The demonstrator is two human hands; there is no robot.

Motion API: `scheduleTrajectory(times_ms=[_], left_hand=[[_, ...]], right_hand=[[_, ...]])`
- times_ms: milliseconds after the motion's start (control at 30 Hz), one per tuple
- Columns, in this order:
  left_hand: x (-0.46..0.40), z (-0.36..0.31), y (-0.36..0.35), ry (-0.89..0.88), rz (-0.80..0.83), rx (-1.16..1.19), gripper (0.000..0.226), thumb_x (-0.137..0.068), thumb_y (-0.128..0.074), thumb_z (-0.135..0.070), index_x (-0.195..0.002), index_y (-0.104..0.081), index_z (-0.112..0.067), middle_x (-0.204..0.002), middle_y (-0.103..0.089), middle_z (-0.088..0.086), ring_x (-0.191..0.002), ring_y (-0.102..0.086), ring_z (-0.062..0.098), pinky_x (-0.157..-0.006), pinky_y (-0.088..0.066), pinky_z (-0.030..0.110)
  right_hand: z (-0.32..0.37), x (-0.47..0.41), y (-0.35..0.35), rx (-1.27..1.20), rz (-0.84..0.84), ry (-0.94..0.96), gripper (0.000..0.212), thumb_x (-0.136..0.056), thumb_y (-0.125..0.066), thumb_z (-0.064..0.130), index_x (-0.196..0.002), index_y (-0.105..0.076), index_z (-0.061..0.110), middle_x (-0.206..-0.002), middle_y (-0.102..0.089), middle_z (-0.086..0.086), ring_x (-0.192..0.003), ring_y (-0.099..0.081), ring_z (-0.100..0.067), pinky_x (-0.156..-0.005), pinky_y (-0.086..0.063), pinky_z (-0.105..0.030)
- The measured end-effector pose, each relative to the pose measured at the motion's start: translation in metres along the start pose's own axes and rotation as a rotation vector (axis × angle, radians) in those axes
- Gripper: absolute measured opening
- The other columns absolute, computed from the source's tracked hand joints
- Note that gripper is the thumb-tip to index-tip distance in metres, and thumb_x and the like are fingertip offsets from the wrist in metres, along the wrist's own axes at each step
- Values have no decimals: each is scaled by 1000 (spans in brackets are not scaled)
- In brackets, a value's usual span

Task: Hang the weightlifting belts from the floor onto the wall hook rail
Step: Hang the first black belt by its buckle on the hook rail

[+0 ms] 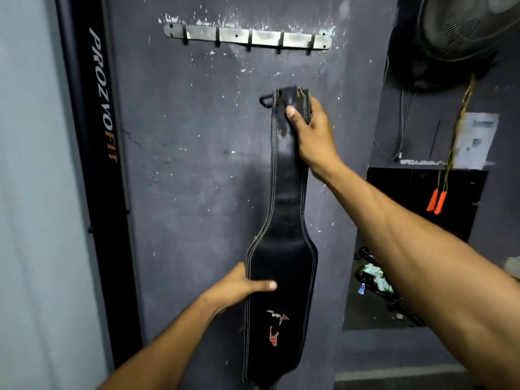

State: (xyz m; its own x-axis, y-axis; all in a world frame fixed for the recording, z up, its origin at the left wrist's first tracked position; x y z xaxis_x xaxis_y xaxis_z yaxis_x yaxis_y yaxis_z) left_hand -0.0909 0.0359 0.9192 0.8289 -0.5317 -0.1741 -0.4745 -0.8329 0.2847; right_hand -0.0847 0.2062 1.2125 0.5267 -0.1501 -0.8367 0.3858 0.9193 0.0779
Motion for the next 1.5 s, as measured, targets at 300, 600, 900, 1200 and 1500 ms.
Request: scheduleTrajectory(times_ms=[300,600,900,1200,1500], left_hand=[[-54,-198,35,-333,-371,537,30,-108,-47,-25,-115,-70,-7,-108,-77,13,-94,-76,22,-90,-61,37],[-67,-205,37,-298,-546,474,29,-107,-53,-20,-93,-62,4,-83,-61,20,-66,-57,24,-69,-51,35],[-58,-257,51,-421,-573,406,33,-108,-50,-18,-94,-62,9,-90,-59,24,-76,-58,29,-70,-57,41],[-51,-283,77,-531,-601,363,32,-106,-55,-18,-85,-65,5,-75,-64,15,-69,-61,26,-71,-55,42],[-61,-254,71,-444,-483,447,50,-107,-48,-18,-70,-77,-4,-61,-72,6,-49,-67,15,-51,-55,23]], right_hand=[[-54,67,-22,-28,197,-117,44,-95,-65,40,-130,-62,15,-125,-73,-5,-121,-68,-24,-109,-51,-52],[-99,169,-15,-202,439,-433,34,-100,-70,21,-133,-61,17,-122,-77,7,-109,-72,-3,-94,-56,-23],[-119,233,-15,-316,582,-555,40,-94,-76,25,-133,-68,20,-128,-76,4,-122,-71,-15,-101,-54,-25],[-155,330,-24,-343,450,-766,68,-66,-94,53,-123,-74,23,-124,-78,0,-116,-74,-19,-94,-59,-27],[-137,272,-30,-348,370,-647,56,-97,-62,52,-142,-62,20,-144,-67,-4,-135,-62,-20,-114,-48,-35]])
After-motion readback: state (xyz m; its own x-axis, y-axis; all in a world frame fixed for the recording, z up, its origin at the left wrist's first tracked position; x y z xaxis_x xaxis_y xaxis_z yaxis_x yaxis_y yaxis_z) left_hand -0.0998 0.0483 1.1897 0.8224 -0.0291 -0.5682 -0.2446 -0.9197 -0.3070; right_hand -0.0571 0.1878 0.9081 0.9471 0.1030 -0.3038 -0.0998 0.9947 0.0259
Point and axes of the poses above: each hand's wrist, its own x-axis away from the middle knuckle, its own y-axis out of the back of the hand, z = x × y, the point moved 4 cm from there along -x, towards the middle knuckle
